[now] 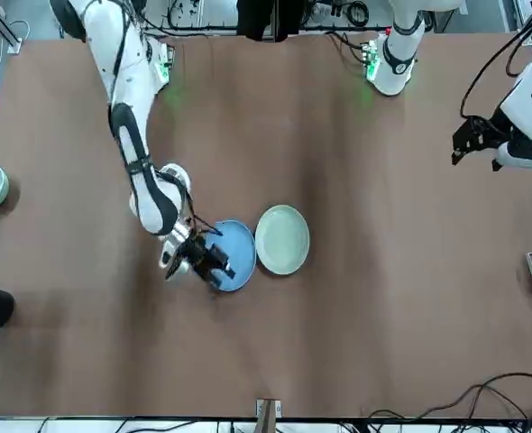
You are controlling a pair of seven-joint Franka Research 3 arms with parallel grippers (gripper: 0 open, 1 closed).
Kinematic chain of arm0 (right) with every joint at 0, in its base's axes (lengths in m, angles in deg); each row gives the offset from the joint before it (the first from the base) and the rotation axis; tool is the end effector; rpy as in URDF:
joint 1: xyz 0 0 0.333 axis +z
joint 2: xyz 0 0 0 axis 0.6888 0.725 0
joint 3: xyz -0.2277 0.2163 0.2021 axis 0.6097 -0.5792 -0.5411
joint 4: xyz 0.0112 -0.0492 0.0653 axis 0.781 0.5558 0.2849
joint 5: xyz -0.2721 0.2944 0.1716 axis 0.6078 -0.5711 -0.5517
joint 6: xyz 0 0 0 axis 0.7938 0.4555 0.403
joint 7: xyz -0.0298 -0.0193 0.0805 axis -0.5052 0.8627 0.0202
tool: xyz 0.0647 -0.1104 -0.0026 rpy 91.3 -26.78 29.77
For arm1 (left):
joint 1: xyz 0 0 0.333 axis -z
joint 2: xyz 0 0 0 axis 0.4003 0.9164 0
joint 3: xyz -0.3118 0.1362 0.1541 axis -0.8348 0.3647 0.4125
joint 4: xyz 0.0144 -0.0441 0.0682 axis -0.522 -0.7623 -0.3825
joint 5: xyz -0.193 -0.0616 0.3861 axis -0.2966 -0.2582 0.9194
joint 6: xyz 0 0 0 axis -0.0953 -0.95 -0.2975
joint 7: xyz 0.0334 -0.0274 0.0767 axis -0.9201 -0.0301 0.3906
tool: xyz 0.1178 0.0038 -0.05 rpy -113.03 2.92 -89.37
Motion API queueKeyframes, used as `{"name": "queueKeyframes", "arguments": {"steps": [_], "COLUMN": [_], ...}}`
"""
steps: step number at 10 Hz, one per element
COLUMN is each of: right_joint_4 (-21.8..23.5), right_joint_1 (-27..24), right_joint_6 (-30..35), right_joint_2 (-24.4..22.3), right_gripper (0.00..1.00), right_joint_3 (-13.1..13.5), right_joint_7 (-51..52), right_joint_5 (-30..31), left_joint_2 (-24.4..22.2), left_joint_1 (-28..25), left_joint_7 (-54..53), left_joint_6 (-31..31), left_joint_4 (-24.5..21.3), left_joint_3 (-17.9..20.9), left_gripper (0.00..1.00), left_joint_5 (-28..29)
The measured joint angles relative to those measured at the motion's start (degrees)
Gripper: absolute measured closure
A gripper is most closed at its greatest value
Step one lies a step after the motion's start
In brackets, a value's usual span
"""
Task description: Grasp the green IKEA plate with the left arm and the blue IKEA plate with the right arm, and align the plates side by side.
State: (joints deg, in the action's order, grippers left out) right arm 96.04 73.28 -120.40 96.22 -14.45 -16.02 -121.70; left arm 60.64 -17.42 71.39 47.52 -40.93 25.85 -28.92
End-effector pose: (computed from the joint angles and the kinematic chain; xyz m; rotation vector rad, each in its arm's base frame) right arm 0.6961 0.2955 0.2083 -2.2686 0.1041 -0.7273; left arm 0.5765 -0.0547 0.6452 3.1031 -0.2151 0.1078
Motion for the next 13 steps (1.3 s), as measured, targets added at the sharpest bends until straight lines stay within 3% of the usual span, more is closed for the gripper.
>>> {"name": "queueKeyframes", "arguments": {"steps": [3,7,10,13], "right_joint_4": [1.3,4.3,4.6,4.7], "right_joint_1": [1.0,1.3,-4.3,-12.8], "right_joint_6": [-8.2,-11.7,-4.1,11.4], "right_joint_2": [-6.7,-6.8,-7.5,-10.1], "right_gripper": [0.00,0.00,0.00,0.00], "right_joint_3": [0.0,0.7,1.1,1.9], "right_joint_7": [-2.3,-2.4,-2.1,-2.1], "right_joint_5": [2.9,6.9,19.7,39.0], "left_joint_2": [0.1,0.3,0.3,0.3], "left_joint_1": [0.0,-0.1,-0.1,-0.1], "left_joint_7": [0.4,0.4,0.4,0.5], "left_joint_6": [0.2,0.5,0.5,0.4], "left_joint_4": [-0.1,1.3,1.4,1.4], "left_joint_3": [0.0,0.0,0.1,0.2], "left_gripper": [0.00,0.00,0.00,0.00], "left_joint_5": [0.0,0.0,0.0,0.0]}}
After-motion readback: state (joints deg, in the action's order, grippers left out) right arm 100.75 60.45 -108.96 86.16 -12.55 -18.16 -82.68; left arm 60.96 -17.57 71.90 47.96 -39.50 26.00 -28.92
